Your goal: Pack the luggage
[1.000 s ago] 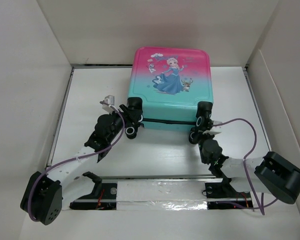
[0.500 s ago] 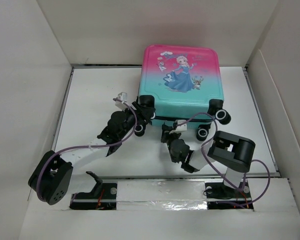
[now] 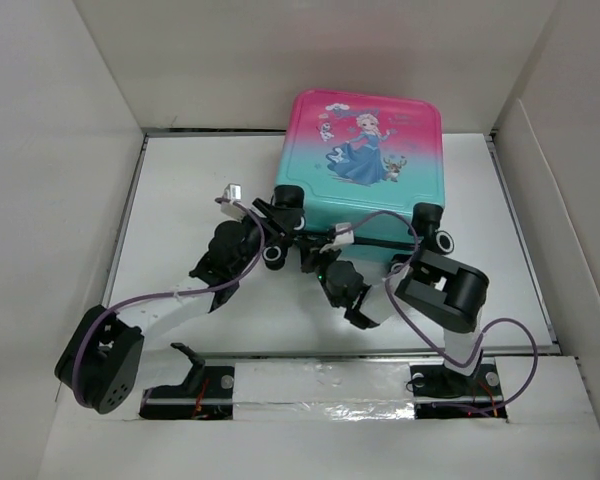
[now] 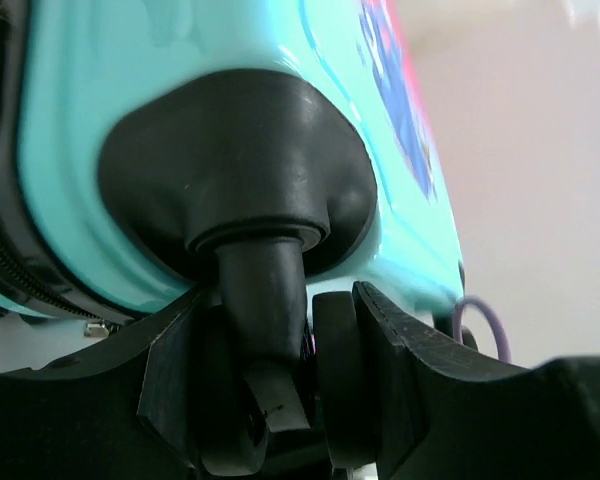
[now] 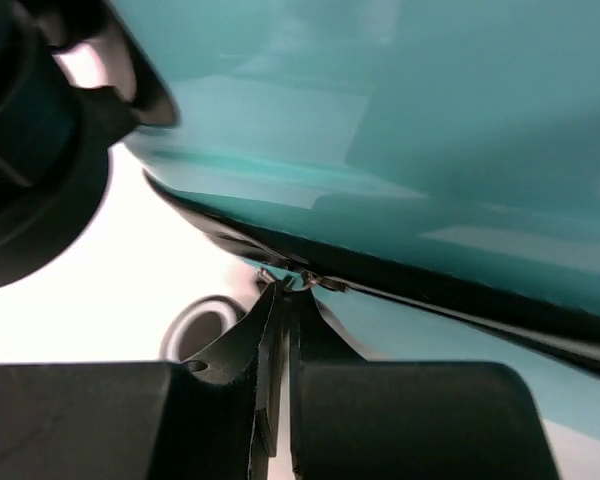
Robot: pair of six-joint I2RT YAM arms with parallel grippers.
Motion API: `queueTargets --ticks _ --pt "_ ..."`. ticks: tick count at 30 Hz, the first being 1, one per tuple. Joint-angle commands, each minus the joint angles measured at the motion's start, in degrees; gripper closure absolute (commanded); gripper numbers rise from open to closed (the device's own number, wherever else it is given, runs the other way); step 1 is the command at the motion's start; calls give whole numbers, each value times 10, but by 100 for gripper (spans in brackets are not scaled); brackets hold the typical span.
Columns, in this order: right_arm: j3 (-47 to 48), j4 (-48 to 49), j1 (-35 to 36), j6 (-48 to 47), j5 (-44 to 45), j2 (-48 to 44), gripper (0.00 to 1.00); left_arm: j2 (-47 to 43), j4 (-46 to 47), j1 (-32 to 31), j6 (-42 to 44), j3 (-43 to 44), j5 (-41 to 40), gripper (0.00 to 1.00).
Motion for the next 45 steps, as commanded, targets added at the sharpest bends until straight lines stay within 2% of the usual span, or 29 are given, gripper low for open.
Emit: queueTargets --ticks 1,3,6,7,8,12,15,16,17,21,23,24,26,27,28,30,33,36,37,39,42,45 --pt "151 64 91 63 -359 30 100 -82 235 -58 -46 17 186 100" --pt "164 46 104 49 -367 24 100 -111 211 -58 -37 13 174 100" --pt "99 41 115 41 -313 -34 100 -147 147 -40 6 4 148 100" --pt "64 50 115 40 -297 -54 100 -156 122 -35 22 0 132 100" --pt "-17 62 115 42 -274 -73 100 -170 116 -26 28 -7 131 100" --pt "-196 53 94 86 -169 -185 100 -169 108 -8 37 -22 133 100" --pt "-245 -12 79 105 -167 -233 100 -136 142 -8 25 -24 142 100" --pt "-244 -58 79 104 -155 -272 100 -127 148 -8 24 -22 148 100" --pt "-238 -162 84 106 -142 -292 100 -112 146 -8 26 -18 149 100" --pt "-265 -276 78 133 -60 -402 100 -76 141 -8 43 -2 153 100" --pt "-266 -348 44 123 -61 -474 99 -50 162 -14 41 0 153 100" --pt "-258 -371 33 109 -74 -492 87 -41 167 -20 39 7 154 100" --pt "-228 -401 11 69 -77 -514 72 -8 187 -34 35 17 150 100" --pt "-221 -406 11 39 -75 -525 58 4 198 -48 30 31 151 100" --pt "-214 -402 3 25 -74 -526 54 17 211 -55 24 38 153 100" --pt "-199 -398 -21 7 -65 -519 53 57 246 -77 6 71 158 100" --pt "-193 -411 -63 -3 -86 -519 60 96 262 -100 -1 109 170 100" --pt "-198 -417 -77 10 -106 -513 55 96 280 -106 -11 102 163 100" --pt "-208 -408 -77 13 -107 -505 46 91 288 -106 -14 88 158 100" --pt "-218 -368 -82 15 -102 -491 39 77 290 -106 -14 76 154 100" --pt "-208 -368 -101 7 -88 -471 39 64 305 -106 -23 57 154 100" --pt "-189 -342 -139 -11 -148 -442 41 55 314 -106 -32 47 158 100"
